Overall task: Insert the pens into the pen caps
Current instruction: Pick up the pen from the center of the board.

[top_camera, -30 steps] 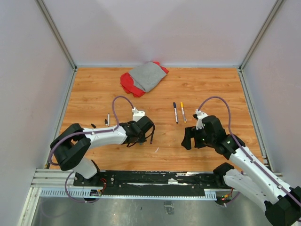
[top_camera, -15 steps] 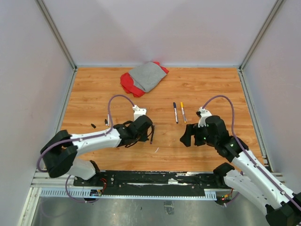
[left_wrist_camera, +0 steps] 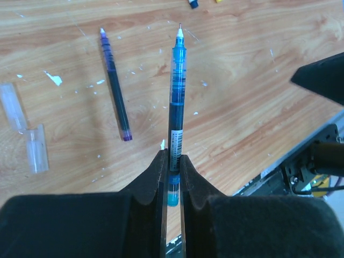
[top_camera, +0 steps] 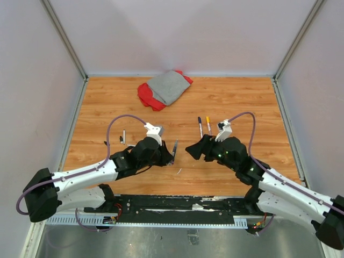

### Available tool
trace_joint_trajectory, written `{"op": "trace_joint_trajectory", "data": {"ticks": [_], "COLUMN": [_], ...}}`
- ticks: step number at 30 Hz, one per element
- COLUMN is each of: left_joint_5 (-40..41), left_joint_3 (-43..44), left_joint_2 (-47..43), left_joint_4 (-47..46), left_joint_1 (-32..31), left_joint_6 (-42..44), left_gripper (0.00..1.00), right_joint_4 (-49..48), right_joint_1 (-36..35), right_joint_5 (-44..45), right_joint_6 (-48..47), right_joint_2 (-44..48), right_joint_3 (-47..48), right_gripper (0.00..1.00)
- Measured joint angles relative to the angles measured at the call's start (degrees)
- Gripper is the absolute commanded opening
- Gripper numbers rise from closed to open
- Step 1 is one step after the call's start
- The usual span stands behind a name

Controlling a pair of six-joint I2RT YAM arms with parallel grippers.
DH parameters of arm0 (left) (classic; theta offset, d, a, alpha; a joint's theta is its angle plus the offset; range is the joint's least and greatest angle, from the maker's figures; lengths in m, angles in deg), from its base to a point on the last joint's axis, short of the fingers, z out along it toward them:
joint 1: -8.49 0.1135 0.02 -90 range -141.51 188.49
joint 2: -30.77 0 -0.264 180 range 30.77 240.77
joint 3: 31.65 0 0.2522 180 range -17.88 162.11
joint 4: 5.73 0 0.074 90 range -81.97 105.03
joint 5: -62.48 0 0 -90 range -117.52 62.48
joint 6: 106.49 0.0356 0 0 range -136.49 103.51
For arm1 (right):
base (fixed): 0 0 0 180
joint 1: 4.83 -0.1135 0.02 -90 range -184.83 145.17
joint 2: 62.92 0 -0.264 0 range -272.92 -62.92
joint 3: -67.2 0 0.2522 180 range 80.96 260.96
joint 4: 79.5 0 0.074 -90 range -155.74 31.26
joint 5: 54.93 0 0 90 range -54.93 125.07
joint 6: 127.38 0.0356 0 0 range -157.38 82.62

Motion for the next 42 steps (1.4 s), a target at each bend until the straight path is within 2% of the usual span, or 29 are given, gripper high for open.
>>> {"op": "trace_joint_trajectory", "data": {"ticks": [2, 5, 14, 18, 24, 26, 29, 31, 33, 35, 39, 42], "left_joint_5": [-0.9, -1.8, -4.3, -4.7, -4.8, -4.8, -4.6, -4.5, -4.5, -4.5, -4.4, -4.4], "left_joint_3": [-0.7, -1.0, -1.0, -1.2, -1.4, -1.4, -1.4, -1.4, -1.4, -1.4, -1.4, -1.4], "left_joint_2": [-0.8, -1.2, -2.0, -2.8, -3.1, -3.1, -3.2, -3.2, -3.2, -3.1, -2.6, -2.4], "left_joint_4": [-0.3, -0.9, -2.2, -2.4, -2.3, -2.3, -2.3, -2.3, -2.3, -2.3, -2.3, -2.3], "left_joint_1": [-0.2, -0.2, -0.2, -0.2, -0.2, -0.2, -0.2, -0.2, -0.2, -0.2, -0.3, -0.4], "left_joint_6": [0.0, 0.2, 2.2, 2.7, 3.4, 3.5, 3.6, 3.8, 3.7, 3.8, 3.8, 3.8], "left_gripper": [0.0, 0.0, 0.0, 0.01, 0.01, 0.08, 0.32, 0.39, 0.4, 0.36, 0.13, 0.02], "right_joint_4": [-3.6, -7.9, -17.1, -20.2, -24.9, -26.5, -27.5, -28.0, -28.9, -29.7, -31.0, -31.3], "right_joint_1": [-4.3, -7.3, -8.9, -8.9, -8.9, -8.9, -8.9, -8.9, -8.9, -8.9, -9.0, -9.2], "right_joint_5": [2.9, 5.7, 7.8, 7.7, 6.1, 5.6, 5.2, 4.8, 4.0, 3.5, 2.5, 2.4], "right_joint_6": [2.6, 5.4, 10.9, 12.1, 14.0, 14.7, 14.9, 15.1, 15.5, 15.8, 16.1, 16.1], "right_joint_2": [-3.1, -8.0, -21.1, -23.8, -26.7, -27.1, -27.6, -27.8, -27.8, -27.8, -27.9, -28.1], "right_joint_3": [0.0, 0.0, 0.3, 0.7, 0.8, 0.8, 0.8, 0.8, 0.8, 0.8, 0.8, 0.8], "right_gripper": [0.73, 0.68, 0.49, 0.36, 0.09, 0.03, 0.01, 0.01, 0.0, 0.0, 0.01, 0.04]}}
